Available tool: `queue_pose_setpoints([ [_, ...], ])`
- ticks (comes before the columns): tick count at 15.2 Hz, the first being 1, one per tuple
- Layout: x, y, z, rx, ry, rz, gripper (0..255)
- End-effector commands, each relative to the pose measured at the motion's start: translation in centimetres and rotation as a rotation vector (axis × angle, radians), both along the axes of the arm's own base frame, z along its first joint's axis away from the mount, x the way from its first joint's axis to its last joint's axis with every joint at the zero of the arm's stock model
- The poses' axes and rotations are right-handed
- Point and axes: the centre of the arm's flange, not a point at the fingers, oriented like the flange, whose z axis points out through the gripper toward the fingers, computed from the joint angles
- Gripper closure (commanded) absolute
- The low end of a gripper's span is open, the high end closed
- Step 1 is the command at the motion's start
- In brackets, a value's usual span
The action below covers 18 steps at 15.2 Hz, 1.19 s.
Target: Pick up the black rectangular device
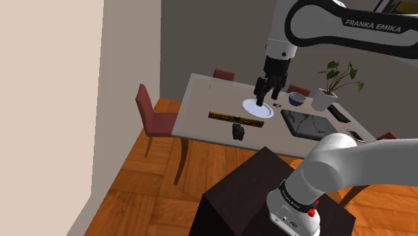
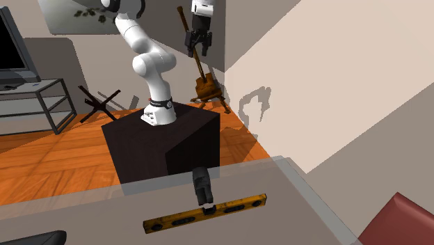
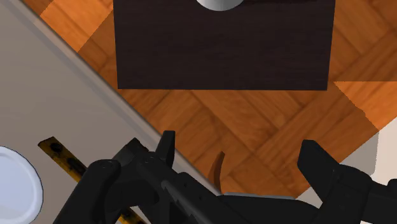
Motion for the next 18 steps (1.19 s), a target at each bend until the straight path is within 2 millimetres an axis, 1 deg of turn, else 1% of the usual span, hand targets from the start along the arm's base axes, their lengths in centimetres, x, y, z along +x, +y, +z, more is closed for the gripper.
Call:
queue_pose_setpoints([
  [1,0.0,0.0,0.0,0.0,0.0,0.0,0],
  [9,4.3,-5.0,-8.1,-0.003,-0.028,-0.104,0],
  [18,8.8,-11.1,-17.1,-0.006,-0.059,-0.221,0],
])
